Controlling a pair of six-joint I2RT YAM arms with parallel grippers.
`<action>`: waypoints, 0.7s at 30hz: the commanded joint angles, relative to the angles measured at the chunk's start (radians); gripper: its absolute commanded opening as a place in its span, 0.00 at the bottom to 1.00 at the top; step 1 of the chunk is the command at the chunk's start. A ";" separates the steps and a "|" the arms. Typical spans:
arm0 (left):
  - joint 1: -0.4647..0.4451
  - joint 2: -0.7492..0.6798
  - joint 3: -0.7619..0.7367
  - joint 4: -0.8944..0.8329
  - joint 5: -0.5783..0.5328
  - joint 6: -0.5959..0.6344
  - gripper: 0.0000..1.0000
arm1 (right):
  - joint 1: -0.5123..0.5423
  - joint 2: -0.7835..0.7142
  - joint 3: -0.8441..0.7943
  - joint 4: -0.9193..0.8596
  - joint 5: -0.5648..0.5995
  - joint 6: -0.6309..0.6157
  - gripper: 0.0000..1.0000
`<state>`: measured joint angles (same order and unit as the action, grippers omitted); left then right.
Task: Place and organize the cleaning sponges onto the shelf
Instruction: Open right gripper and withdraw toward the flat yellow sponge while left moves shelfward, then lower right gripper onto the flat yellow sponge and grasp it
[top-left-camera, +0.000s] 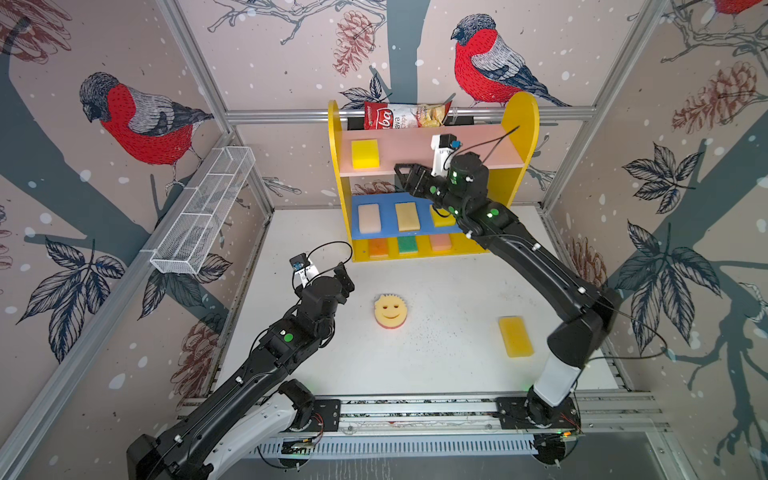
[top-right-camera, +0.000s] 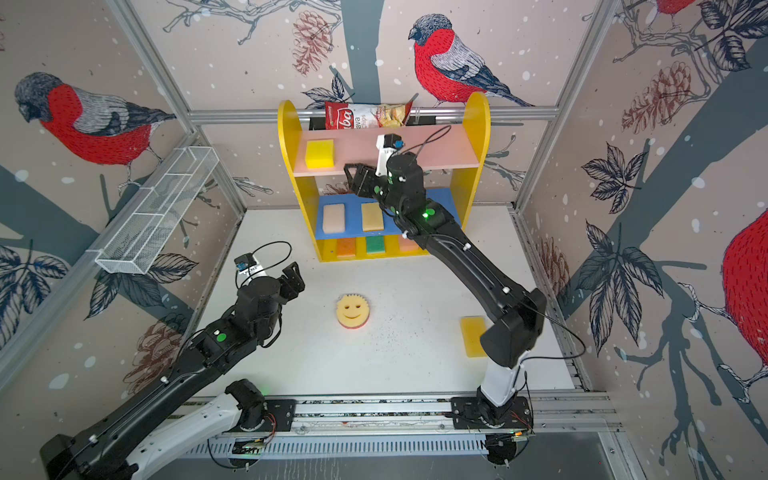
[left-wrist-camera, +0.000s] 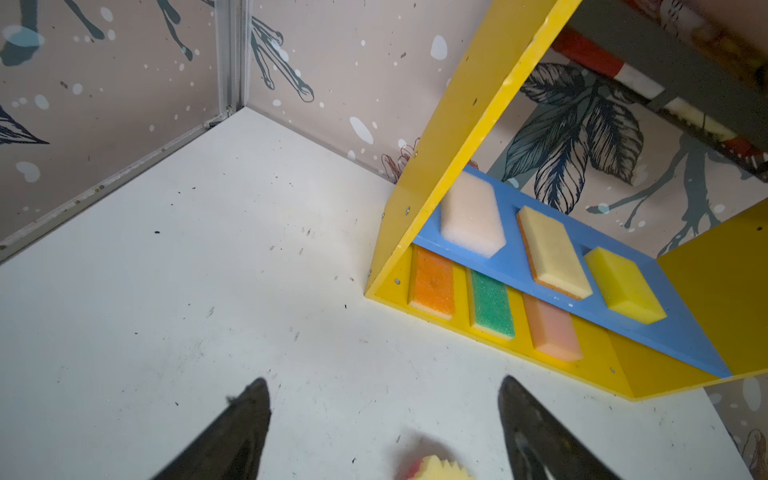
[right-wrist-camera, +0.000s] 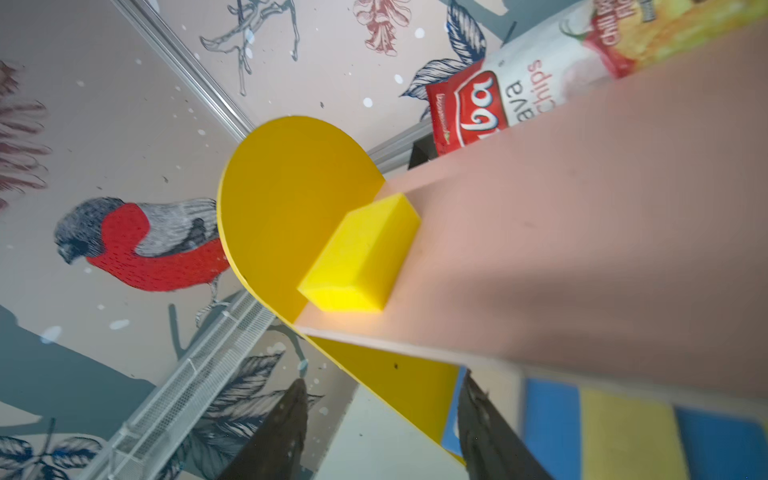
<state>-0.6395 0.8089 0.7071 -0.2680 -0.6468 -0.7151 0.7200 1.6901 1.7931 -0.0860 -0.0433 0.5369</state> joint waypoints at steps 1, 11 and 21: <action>0.007 0.035 0.003 0.052 0.047 0.014 0.86 | 0.010 -0.132 -0.171 0.084 0.118 -0.127 0.61; 0.014 0.224 0.049 0.209 0.228 0.079 0.91 | -0.163 -0.507 -0.658 -0.272 0.404 0.102 0.80; 0.013 0.410 0.088 0.327 0.416 0.060 0.88 | -0.330 -0.767 -1.119 -0.433 0.417 0.325 0.92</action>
<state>-0.6292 1.2003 0.7845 -0.0296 -0.2920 -0.6544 0.4095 0.9562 0.7395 -0.4709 0.3439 0.7616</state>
